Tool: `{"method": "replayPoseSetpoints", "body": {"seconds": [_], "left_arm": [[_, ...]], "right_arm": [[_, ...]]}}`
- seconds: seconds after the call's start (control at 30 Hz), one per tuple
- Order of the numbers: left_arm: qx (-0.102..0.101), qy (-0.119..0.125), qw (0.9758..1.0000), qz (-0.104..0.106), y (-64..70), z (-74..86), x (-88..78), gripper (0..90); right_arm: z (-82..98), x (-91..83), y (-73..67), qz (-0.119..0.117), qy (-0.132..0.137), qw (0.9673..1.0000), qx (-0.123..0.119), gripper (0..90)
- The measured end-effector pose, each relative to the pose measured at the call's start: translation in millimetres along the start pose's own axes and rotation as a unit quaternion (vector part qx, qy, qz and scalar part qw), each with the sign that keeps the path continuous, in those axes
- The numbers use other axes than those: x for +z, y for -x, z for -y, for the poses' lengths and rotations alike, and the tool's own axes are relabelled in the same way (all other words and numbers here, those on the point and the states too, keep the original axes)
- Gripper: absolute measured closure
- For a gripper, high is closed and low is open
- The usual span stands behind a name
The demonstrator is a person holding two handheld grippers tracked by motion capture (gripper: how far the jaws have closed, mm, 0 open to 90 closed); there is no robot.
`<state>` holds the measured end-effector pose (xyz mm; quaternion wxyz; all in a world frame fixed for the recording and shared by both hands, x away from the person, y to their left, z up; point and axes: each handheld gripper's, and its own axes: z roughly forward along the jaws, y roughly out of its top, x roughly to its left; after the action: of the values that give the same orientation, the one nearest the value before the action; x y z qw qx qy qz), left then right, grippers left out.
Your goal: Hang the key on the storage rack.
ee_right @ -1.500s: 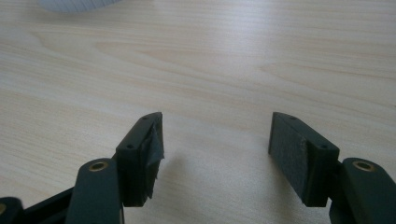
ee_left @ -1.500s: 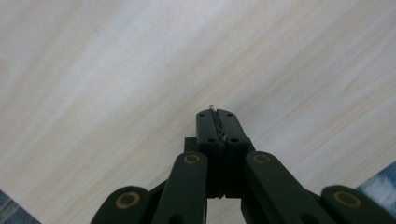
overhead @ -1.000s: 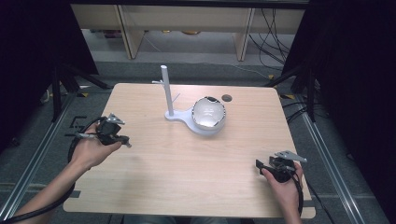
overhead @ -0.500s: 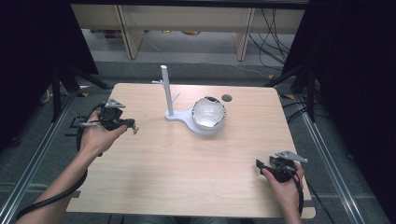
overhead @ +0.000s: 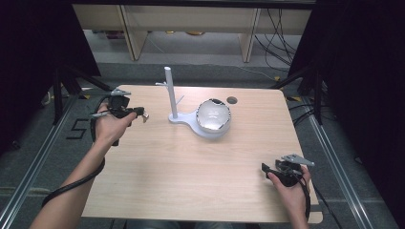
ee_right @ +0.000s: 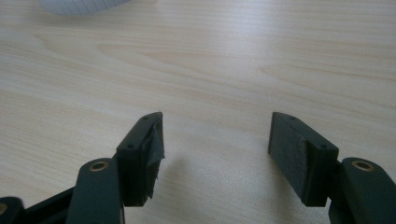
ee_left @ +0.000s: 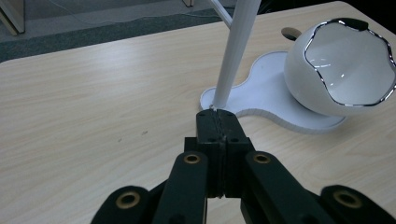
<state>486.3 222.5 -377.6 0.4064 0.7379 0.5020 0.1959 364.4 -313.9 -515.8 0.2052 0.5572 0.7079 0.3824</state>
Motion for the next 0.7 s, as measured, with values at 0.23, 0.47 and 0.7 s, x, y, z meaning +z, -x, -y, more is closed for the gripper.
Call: {"method": "replayPoseSetpoints", "body": {"seconds": [0.23, 0.47, 0.7], "left_arm": [[-0.009, 0.025, 0.9996, -0.013, -0.4, -8.7, 6.7, 88.4], [-0.014, 0.043, 0.9988, -0.017, 3.1, -16.6, 11.3, 88.4], [-0.019, 0.071, 0.9971, -0.022, 7.4, -30.1, 12.0, 88.4]], "right_arm": [[0.2, 0.0, 0.8, 0.006, -0.001, 1.0, -0.005, 36.7], [0.2, -0.4, -0.4, 0.003, 0.002, 1.0, -0.004, 36.7], [0.1, -0.4, -0.5, 0.005, 0.001, 1.0, -0.006, 36.7]]}}
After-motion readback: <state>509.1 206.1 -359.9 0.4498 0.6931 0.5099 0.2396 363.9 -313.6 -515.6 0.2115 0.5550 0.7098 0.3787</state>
